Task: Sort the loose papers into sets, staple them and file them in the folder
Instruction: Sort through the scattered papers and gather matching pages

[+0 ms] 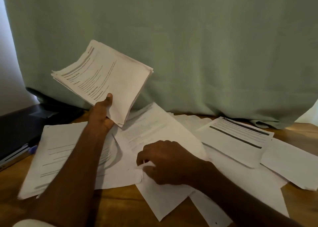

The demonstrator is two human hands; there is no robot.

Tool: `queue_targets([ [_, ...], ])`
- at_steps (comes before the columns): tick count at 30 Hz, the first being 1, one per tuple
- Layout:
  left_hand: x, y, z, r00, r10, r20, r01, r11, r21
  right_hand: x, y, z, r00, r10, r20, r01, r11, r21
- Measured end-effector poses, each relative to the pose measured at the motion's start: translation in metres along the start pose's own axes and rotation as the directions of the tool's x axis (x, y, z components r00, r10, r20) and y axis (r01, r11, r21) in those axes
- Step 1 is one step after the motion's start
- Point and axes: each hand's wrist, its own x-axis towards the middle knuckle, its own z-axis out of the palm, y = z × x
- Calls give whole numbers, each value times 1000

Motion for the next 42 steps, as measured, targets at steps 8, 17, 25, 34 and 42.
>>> queue_targets([
  [8,-9,-4,2,1000,-14,-19,14,1000,12,-13,35,-6,959,282,-28,-185,699,691],
  [17,-11,-9,5,999,-36,-20,38,998,57,-18,92,7,696,703,-144,-687,711,152],
  [25,-15,-11,12,998,-62,23,61,997,37,-12,93,11,630,776,-39,-716,599,358],
  [34,-23,7,36,994,-49,95,52,998,-31,-11,81,-7,533,845,49,-73,-11,997],
  [42,-24,6,44,991,-117,71,116,993,19,23,30,12,881,452,141,-244,180,953],
])
